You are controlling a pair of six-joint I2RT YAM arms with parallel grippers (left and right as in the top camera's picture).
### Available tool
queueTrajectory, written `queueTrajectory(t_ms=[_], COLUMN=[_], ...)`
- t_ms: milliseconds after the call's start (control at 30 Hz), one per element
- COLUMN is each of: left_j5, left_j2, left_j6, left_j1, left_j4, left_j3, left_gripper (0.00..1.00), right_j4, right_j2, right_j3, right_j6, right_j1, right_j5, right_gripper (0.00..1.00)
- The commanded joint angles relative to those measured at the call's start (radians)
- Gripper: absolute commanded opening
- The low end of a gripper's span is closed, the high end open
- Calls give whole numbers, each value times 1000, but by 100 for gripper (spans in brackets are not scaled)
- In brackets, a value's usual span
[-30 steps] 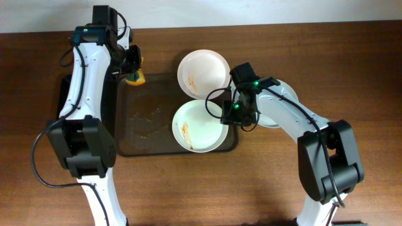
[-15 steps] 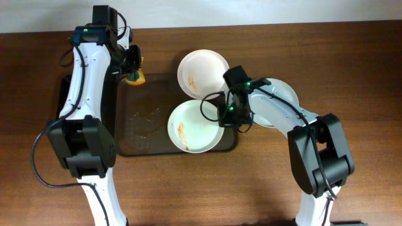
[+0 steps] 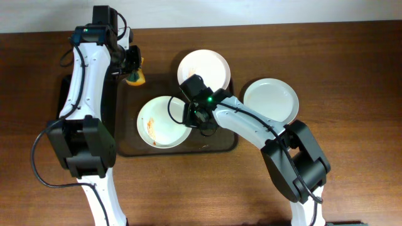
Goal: Clean dirty plates on tray and stack at the side
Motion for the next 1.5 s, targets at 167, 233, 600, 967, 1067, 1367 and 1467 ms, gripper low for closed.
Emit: queueTrajectory(t_ms=[167,233,600,967,1067,1367,1467], left_j5=[10,10,11,-115,-280,-721,-722], left_j2=[-3,-3,-3,-3,-3,-3,-3], left_j6=[19,19,19,17,-100,-344,-301], left_j1=[-2,-2,-2,-80,-80,-172,-172], left_j4=[-31,-34,-82,209,224,478,536], left_j3=[-2,-2,-187,-564,-617,-781,-802], left_gripper=[1,1,1,1,1,1,1], right_j4=[50,68,157,223,226,225,225], right_j2=[45,75,86,143,143,143,143], right_j3=[14,14,14,14,14,14,14], right_j6=[-7,-23,68,83,79,60,57], right_j1=[-2,-8,-28,-64,-64,-66,-66], right_j5=[-5,-48,-75,-219,-219,-226,-227], right_gripper=[35,33,4,4,4,4,4])
